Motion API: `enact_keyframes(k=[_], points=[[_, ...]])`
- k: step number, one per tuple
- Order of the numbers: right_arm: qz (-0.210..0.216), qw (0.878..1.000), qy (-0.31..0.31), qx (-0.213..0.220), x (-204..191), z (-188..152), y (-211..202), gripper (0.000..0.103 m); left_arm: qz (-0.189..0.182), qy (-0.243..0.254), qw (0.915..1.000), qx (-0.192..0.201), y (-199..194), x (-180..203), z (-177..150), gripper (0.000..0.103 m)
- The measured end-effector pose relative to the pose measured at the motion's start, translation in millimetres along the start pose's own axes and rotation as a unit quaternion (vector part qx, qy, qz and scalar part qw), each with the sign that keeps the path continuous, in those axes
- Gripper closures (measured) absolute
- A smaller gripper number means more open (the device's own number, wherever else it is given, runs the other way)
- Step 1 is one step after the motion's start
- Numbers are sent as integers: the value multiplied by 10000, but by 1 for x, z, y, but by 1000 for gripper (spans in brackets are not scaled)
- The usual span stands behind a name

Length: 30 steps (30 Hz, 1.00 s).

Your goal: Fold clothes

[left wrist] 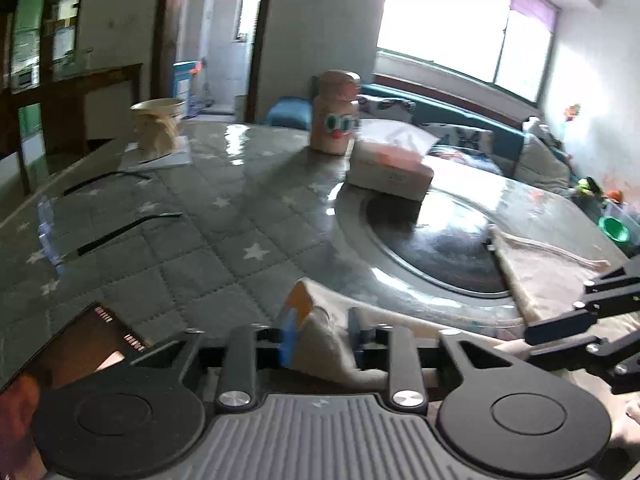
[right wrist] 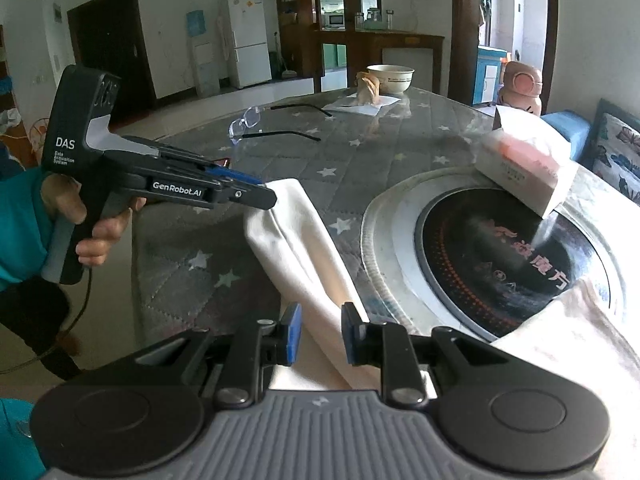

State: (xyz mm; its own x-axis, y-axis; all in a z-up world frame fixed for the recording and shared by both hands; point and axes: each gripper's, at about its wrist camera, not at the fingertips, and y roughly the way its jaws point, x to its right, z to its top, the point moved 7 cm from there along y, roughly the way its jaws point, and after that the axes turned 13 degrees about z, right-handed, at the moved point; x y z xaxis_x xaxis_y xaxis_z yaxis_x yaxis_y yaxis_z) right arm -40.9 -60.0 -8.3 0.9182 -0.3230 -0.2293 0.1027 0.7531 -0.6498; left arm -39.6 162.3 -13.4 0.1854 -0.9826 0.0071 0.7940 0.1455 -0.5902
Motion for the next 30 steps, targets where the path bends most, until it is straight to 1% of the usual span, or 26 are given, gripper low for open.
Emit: enact_keyframes(k=[2,4,6,10,15,18,21,23,25,27,28,29,30], points=[[44,10000,73,45,1,2,-2,82,-7,114,9999,115,-1,4,4,93],[12,9999,103,74,3,5,-2,82,-18,171,9997,198,-1,6,10,96],[-38,9999,143,90,7,8,0,82,-90,81,9996,235,4,8,19,96],[-42,9994,318,136,17,17,5,82,-447,-449,9977,236,21,9,39,97],[-204,9987,416,223,33,33,18,82,-511,-1064,9930,64,52,3,55,97],[-345,9977,520,246,45,39,26,82,-581,-1228,9907,-48,65,7,58,96],[-485,9968,615,186,57,41,34,82,-551,-1224,9909,-52,75,13,58,96],[-596,9960,658,112,65,40,40,82,-531,-1309,9900,-59,78,13,58,92],[-796,9945,679,20,72,39,45,82,-469,-1411,9889,-38,76,11,58,88],[-945,9928,731,-21,78,37,48,82,-373,-1326,9905,45,69,12,58,83],[-994,9920,773,-16,81,37,48,82,-280,-1222,9920,108,65,13,57,77],[-990,9918,809,33,82,37,45,82,-168,-1098,9936,179,61,14,56,67],[-963,9919,821,65,81,37,43,82,-56,-974,9949,250,57,14,55,63]])
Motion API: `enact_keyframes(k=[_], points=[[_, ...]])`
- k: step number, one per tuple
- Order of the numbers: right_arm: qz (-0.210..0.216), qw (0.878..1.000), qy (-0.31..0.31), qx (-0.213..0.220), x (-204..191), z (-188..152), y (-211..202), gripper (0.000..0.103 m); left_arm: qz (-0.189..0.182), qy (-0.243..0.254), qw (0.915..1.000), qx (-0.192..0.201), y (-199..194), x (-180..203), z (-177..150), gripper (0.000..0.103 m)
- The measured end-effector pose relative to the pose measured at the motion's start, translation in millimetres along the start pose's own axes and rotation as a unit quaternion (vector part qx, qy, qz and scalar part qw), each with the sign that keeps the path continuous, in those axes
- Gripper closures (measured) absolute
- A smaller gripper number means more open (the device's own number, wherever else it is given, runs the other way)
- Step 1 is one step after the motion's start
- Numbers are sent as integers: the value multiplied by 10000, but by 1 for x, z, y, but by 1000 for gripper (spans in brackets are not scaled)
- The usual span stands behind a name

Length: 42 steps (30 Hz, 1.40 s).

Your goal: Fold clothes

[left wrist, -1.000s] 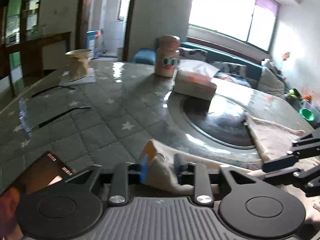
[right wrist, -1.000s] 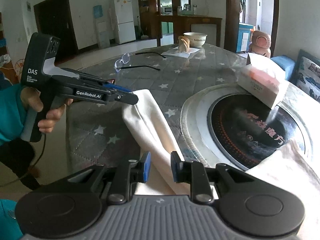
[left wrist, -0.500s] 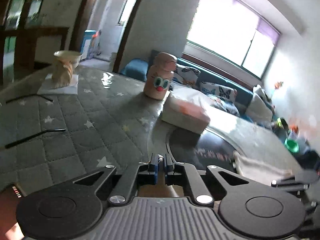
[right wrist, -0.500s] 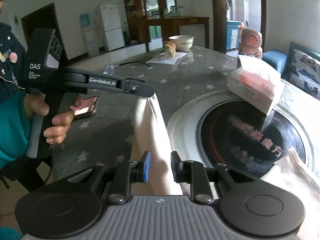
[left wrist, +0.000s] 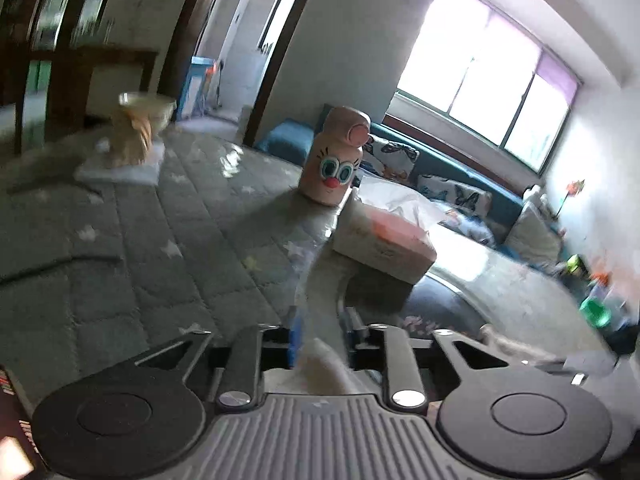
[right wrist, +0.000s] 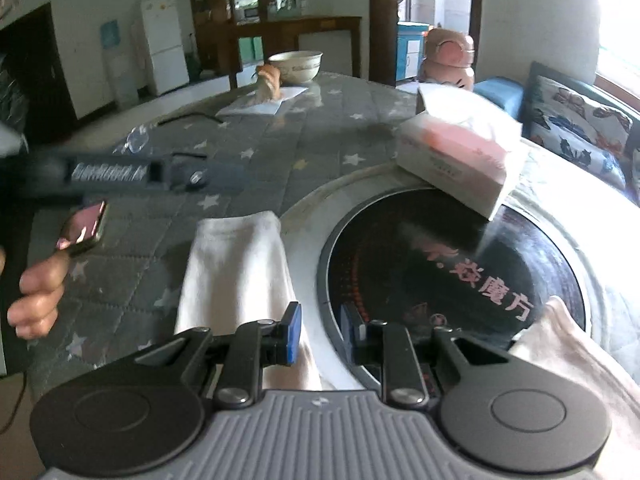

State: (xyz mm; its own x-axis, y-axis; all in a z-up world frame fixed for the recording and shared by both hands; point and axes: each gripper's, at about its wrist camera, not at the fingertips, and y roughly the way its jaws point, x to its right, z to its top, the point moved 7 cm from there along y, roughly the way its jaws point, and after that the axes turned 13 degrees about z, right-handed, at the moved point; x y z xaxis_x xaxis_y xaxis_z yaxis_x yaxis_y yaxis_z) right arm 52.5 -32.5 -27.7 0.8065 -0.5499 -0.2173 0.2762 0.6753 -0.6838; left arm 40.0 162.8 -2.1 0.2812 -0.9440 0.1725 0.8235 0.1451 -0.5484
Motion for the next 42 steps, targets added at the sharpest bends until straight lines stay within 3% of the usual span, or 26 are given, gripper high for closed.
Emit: enact_keyframes(k=[7,10,13,22,29,33,37,42], points=[[384,9990,-205,-80,-23,-9,-14,82,766,693,9945,-199,12,0,-22,63],[502,9979,-388,-106,-36,-21,-25,82,895,826,9920,-320,18,-1,-31,87],[679,9961,-555,-101,-51,-33,-37,82,1084,986,9889,-234,19,0,-35,95],[1328,9892,-528,-322,-84,-57,-22,79,1593,1001,9820,-185,6,-15,-35,98],[1062,9942,-71,-132,-60,-39,-16,78,1563,1004,9822,-285,1,-20,-37,90],[1384,9899,-196,-232,-77,-49,-16,77,1520,1061,9826,-89,-12,-9,-31,86],[1365,9890,-538,-179,-91,-50,-19,76,840,1068,9905,-219,-18,16,-28,85],[833,9961,-267,66,-65,-41,-22,69,55,1073,9914,-745,-1,46,-37,86]])
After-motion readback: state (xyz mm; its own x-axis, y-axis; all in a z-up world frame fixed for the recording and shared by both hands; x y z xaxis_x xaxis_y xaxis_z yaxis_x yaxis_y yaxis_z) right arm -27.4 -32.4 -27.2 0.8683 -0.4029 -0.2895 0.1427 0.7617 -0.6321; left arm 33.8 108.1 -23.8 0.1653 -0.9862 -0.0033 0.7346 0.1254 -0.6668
